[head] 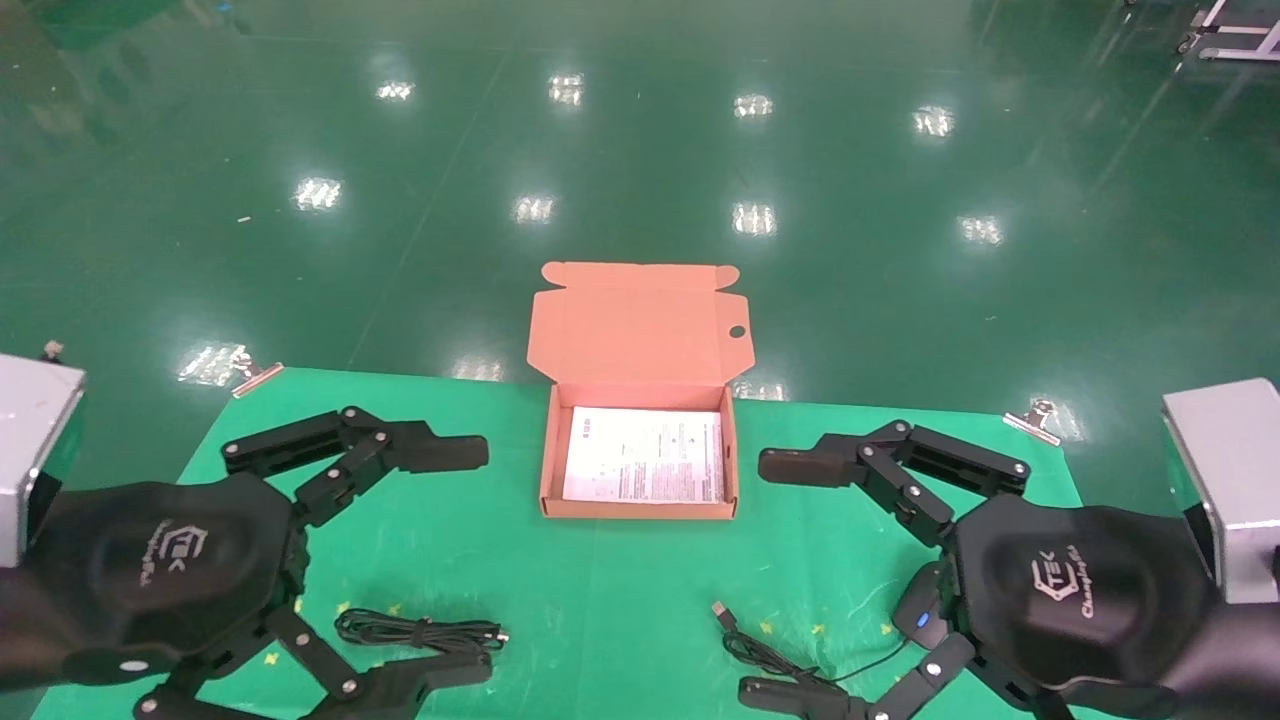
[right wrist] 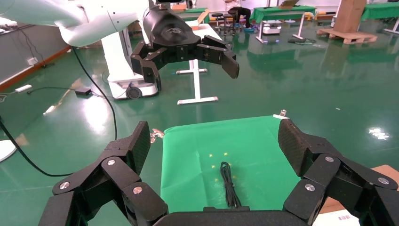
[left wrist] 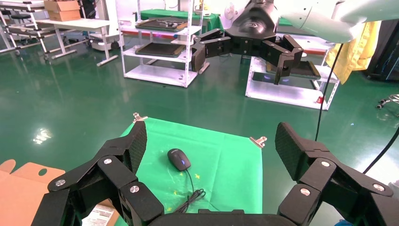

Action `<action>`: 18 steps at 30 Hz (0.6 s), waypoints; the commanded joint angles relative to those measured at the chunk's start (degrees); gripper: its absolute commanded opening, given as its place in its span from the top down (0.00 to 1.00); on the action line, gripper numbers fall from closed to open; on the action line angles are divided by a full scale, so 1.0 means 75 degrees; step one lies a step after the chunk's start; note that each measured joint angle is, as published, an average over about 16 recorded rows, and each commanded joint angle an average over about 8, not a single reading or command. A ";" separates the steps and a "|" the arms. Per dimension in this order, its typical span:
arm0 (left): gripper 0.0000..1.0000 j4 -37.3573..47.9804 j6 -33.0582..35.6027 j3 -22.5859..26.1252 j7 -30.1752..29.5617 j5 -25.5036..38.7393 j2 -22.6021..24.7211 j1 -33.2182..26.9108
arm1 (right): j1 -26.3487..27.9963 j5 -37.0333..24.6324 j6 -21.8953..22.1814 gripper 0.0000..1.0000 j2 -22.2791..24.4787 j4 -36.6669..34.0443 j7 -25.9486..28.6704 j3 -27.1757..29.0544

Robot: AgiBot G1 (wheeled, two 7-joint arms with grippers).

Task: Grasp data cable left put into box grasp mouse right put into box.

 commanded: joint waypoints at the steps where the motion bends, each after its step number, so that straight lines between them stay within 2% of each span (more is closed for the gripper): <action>1: 0.00 0.0001 -0.0001 0.0001 0.0000 0.0001 0.0001 -0.0001 | -0.0008 0.0013 -0.0009 0.00 0.0002 0.0001 -0.0005 0.0009; 11: 0.00 -0.0078 0.0064 0.0124 0.0100 0.0377 -0.0061 -0.0088 | 0.0075 -0.0207 0.0005 0.00 0.0062 0.0036 -0.0127 -0.0010; 18: 0.00 -0.0225 0.0194 0.0656 -0.0108 0.1553 -0.0054 -0.0584 | 0.0758 -0.1562 -0.0244 0.00 0.0103 0.0366 -0.0656 -0.0427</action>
